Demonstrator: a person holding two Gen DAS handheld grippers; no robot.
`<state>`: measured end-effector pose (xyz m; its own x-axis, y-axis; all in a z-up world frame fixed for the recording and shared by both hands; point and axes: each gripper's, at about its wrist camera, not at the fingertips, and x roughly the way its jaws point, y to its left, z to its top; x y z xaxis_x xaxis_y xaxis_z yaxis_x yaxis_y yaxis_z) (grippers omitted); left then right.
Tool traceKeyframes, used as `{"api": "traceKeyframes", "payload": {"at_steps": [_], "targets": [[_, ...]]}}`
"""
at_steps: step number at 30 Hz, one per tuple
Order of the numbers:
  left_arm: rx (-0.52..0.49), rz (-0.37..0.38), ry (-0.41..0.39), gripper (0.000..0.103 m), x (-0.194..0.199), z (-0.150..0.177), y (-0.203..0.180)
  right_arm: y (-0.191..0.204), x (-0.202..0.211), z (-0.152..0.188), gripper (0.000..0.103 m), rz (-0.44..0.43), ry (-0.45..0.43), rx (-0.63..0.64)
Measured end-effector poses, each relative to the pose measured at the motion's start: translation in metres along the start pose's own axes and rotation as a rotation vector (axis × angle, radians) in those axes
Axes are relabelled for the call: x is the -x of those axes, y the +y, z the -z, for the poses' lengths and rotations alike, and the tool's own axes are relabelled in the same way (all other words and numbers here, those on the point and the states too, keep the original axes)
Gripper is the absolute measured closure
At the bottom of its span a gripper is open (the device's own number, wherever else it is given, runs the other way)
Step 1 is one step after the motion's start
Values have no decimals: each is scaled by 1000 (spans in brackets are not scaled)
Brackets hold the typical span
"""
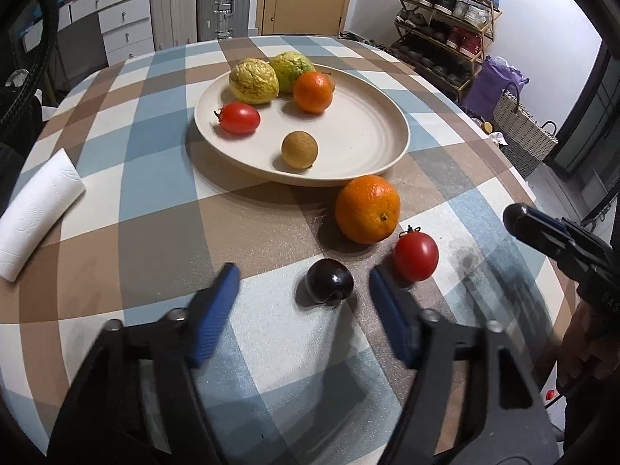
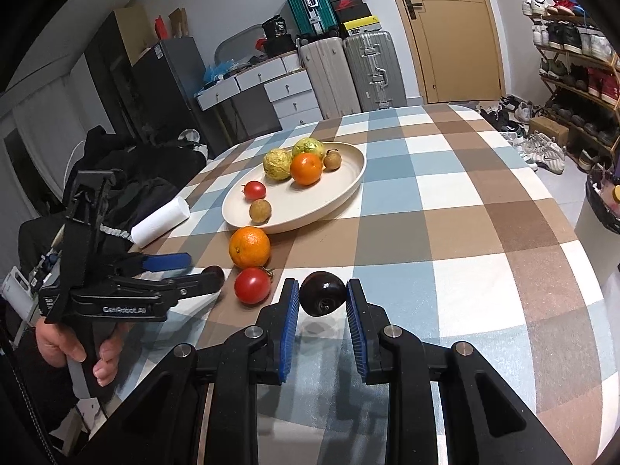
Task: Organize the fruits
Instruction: 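Grasp the other dark plum with the left gripper while the right holds its plum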
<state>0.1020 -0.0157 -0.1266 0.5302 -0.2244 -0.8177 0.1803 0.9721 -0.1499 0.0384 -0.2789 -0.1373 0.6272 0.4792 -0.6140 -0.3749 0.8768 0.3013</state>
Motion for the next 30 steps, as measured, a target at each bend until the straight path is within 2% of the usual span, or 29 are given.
{"api": "traceKeyframes", "payload": {"at_steps": [1,5,7,8,12,19,25,30], "targets": [[3,8,1,54,-1,1,1,0,0,-1,78,-3,-3,5],[4,41,-5,63,-2,2,2,1,0,-3,78,-10,-8,2],[9,85,3,80,-2,2,2,3,-1,-2,78,-18,-3,0],[13,103,11,81,-3,1,1,3,-2,-2,78,-20,-1,3],[-4,93,3,81,-1,3,-3,5,-1,-1,78,-22,3,6],[36,134,-14,81,15,-5,7,1,-1,-6,78,-43,2,-16],[60,138,-63,81,31,-35,20,-7,-7,-30,78,-66,-18,-42],[79,130,-78,81,25,-71,31,-3,-20,-63,78,-92,-30,-23]]}}
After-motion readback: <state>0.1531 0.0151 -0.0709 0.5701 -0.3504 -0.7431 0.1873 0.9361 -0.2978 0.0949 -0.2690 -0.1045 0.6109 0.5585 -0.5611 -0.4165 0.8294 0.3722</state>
